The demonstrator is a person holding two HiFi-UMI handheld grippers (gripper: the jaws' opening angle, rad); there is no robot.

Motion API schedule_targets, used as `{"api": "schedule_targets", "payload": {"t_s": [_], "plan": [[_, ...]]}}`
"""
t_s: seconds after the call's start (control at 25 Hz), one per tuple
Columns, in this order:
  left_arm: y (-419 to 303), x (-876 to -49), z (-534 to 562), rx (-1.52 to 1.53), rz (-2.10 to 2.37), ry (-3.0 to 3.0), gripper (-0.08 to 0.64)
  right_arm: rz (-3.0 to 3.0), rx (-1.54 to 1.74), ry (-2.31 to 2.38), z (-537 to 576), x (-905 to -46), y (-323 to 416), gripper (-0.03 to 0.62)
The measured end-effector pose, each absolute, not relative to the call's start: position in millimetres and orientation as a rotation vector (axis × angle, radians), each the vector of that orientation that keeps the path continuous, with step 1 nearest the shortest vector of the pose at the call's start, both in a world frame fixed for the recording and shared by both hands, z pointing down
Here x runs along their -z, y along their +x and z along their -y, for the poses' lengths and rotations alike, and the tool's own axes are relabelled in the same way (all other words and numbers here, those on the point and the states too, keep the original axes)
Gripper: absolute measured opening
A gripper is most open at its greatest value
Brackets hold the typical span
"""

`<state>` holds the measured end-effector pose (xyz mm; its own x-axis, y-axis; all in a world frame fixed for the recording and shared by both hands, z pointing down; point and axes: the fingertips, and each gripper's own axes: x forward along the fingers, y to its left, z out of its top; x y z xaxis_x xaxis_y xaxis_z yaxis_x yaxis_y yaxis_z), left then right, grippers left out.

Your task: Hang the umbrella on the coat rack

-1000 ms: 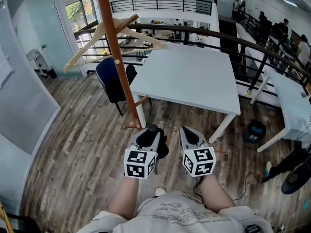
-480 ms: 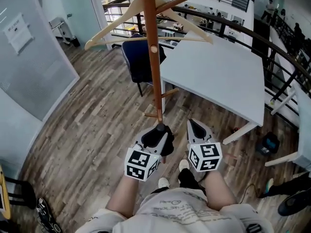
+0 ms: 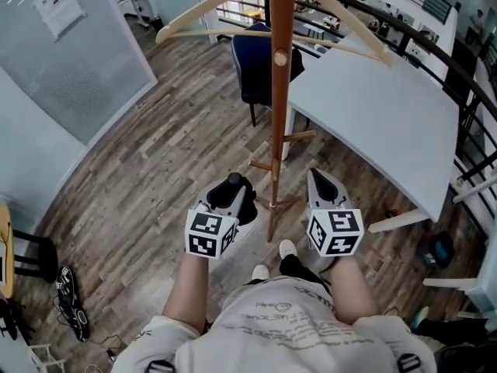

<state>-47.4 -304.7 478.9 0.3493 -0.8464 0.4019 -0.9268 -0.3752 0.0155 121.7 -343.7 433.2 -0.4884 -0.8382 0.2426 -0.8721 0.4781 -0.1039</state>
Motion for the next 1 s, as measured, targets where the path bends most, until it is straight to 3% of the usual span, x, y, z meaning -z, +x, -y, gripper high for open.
{"api": "schedule_targets", "payload": {"t_s": [1.0], "plan": [[-82, -590, 425, -0.607, 1.707, 2.151, 0.144, 2.445, -0.383, 1.566, 383, -457, 174, 0.0]]}}
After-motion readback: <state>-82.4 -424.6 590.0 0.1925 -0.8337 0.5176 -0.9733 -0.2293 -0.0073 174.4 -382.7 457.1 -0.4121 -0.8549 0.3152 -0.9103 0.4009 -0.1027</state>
